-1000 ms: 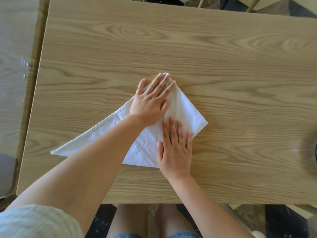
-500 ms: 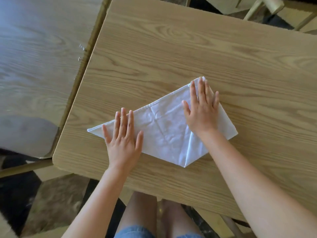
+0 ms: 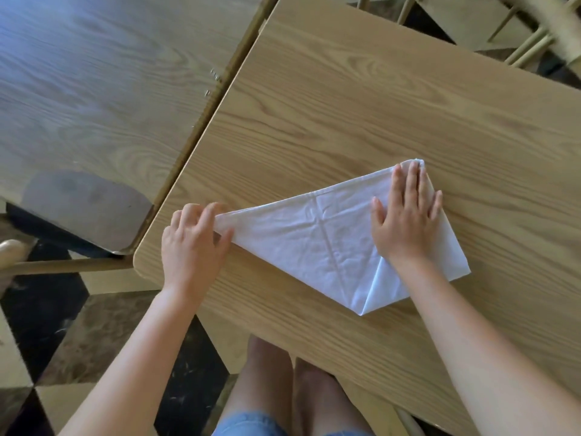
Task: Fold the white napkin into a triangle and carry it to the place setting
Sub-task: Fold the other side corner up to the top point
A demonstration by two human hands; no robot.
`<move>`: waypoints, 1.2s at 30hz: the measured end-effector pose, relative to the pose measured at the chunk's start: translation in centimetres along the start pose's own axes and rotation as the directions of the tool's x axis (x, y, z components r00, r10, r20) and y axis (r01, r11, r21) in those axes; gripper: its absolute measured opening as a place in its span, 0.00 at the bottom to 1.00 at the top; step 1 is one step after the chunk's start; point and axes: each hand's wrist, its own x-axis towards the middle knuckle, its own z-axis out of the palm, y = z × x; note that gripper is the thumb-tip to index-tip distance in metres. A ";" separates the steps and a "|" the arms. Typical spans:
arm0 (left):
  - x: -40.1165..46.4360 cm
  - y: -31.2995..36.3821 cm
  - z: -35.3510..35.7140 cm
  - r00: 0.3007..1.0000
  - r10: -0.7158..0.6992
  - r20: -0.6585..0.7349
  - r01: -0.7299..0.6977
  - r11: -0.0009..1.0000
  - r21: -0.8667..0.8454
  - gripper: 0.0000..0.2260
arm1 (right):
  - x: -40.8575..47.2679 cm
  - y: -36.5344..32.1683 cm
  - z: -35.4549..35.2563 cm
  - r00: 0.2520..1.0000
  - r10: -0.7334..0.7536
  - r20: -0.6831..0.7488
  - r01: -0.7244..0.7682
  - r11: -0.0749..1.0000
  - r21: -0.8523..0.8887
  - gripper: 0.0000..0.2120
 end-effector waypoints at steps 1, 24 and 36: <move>0.4 0.1 -0.4 0.998 -0.061 0.034 0.063 0.997 -0.053 0.13 | 0.0 0.0 0.0 1.000 0.000 -0.004 0.000 1.000 0.005 0.30; 0.5 15.9 -4.9 0.878 0.230 0.420 0.348 0.294 -0.890 0.23 | -3.0 -3.1 -9.7 0.994 0.097 -0.044 -0.009 0.483 0.875 0.05; 2.6 16.0 5.7 0.739 0.674 -0.029 -0.668 0.725 -0.169 0.21 | 6.0 3.5 -5.7 0.977 0.211 0.022 -0.196 0.858 0.475 0.03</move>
